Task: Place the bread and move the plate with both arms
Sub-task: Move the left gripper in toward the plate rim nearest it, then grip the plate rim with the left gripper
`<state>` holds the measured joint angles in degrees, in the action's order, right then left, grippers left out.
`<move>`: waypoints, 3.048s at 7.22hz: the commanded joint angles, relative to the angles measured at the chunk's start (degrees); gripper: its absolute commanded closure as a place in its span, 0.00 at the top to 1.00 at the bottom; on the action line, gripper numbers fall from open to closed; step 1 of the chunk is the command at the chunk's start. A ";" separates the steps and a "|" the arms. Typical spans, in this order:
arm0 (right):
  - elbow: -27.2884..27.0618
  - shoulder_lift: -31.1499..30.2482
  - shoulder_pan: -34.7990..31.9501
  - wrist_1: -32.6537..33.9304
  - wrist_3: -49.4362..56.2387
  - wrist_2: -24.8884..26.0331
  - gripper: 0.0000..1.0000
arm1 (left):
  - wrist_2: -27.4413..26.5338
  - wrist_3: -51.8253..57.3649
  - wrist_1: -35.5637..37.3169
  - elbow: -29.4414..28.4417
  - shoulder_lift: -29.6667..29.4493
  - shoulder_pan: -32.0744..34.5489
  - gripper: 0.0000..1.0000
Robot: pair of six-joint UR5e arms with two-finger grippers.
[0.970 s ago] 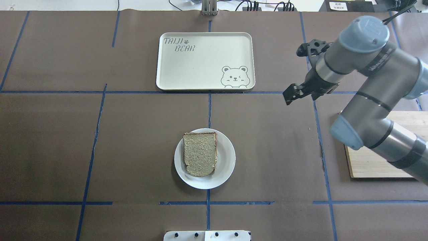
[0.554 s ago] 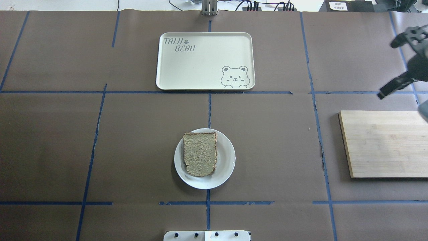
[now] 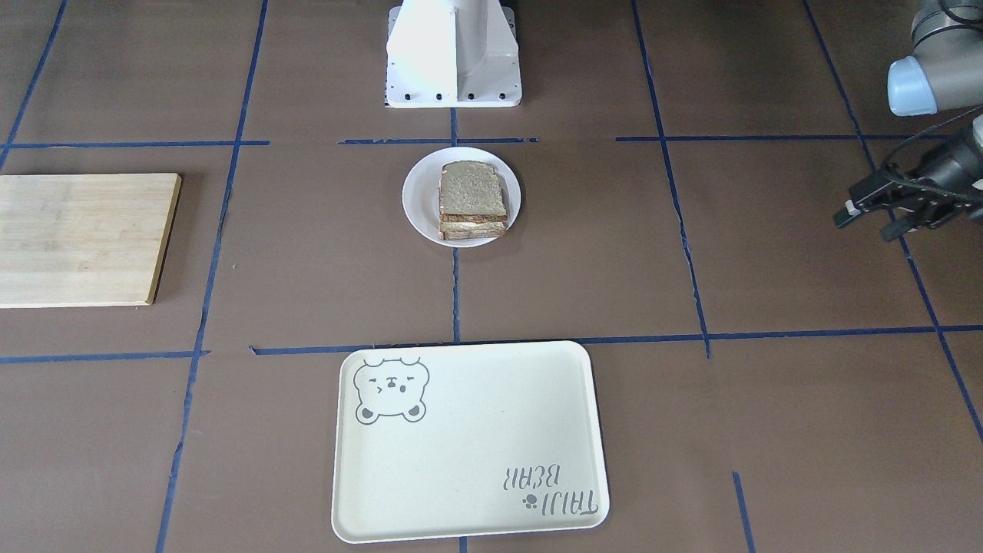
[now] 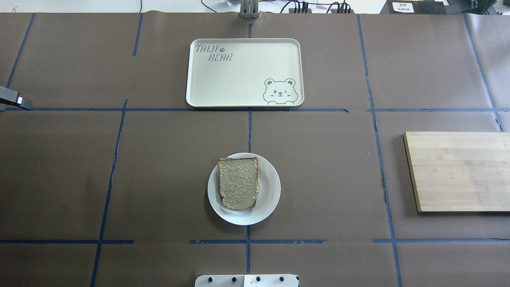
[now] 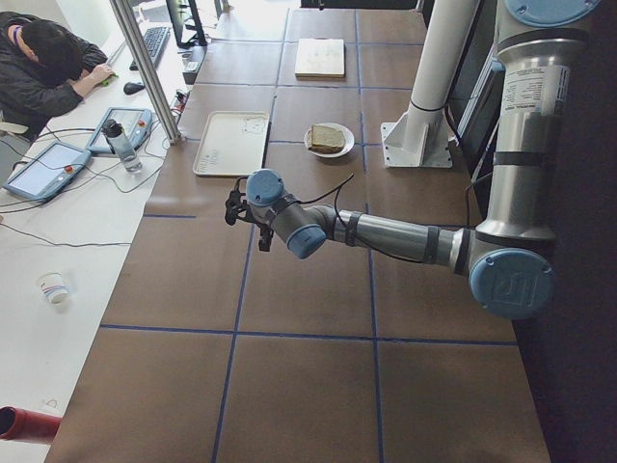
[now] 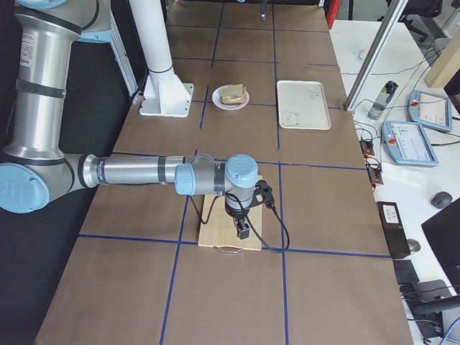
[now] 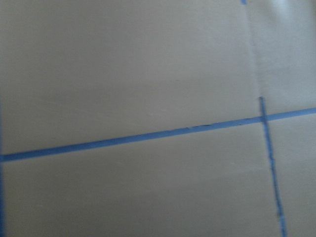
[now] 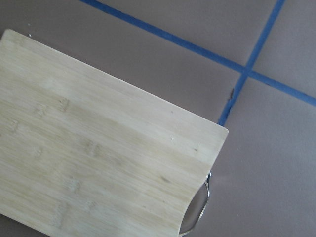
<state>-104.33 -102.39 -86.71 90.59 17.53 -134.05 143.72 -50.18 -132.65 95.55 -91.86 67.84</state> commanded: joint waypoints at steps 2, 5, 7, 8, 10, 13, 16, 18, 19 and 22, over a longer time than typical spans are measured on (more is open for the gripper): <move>0.09 -1.15 -1.10 0.02 -1.27 0.01 1.00 | -8.57 -33.40 -25.39 -0.01 -1.92 -14.34 1.00; 0.00 -1.24 -1.10 0.02 -1.36 -0.16 1.00 | -28.34 -46.74 -38.54 -0.01 -3.40 -30.78 1.00; -0.09 -1.41 -1.10 -0.06 -1.36 0.01 1.00 | -41.09 -46.67 -38.65 -0.97 -8.57 -42.64 1.00; -0.09 -1.41 -1.10 -0.06 -1.36 0.01 1.00 | -47.07 -46.50 -38.57 -1.33 -10.69 -47.83 1.00; -0.09 -1.41 -1.10 -0.06 -1.36 0.10 1.00 | -49.50 -46.58 -38.56 -3.86 -11.93 -50.26 0.99; 0.00 -1.41 -1.10 -0.06 -1.36 0.10 1.00 | -51.61 -46.93 -38.74 -10.47 -16.68 -50.35 0.71; 0.00 -1.41 -1.10 -0.06 -1.45 0.10 1.00 | -51.52 -47.02 -39.79 -10.47 -16.68 -50.35 0.15; 0.00 -1.41 -1.10 0.02 -1.36 0.10 1.00 | -51.52 -47.11 -39.97 -10.38 -16.68 -50.43 0.09; 0.09 -1.41 -1.10 0.02 -1.36 0.10 1.00 | -51.52 -47.11 -41.97 -10.47 -16.60 -50.52 0.09; 0.09 -1.41 -1.10 -0.06 -1.36 0.10 1.00 | -51.61 -47.11 -42.61 -10.12 -16.68 -50.52 0.06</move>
<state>-104.24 -103.80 -87.80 90.58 16.17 -133.95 92.14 -97.32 -175.10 85.23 -108.50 17.32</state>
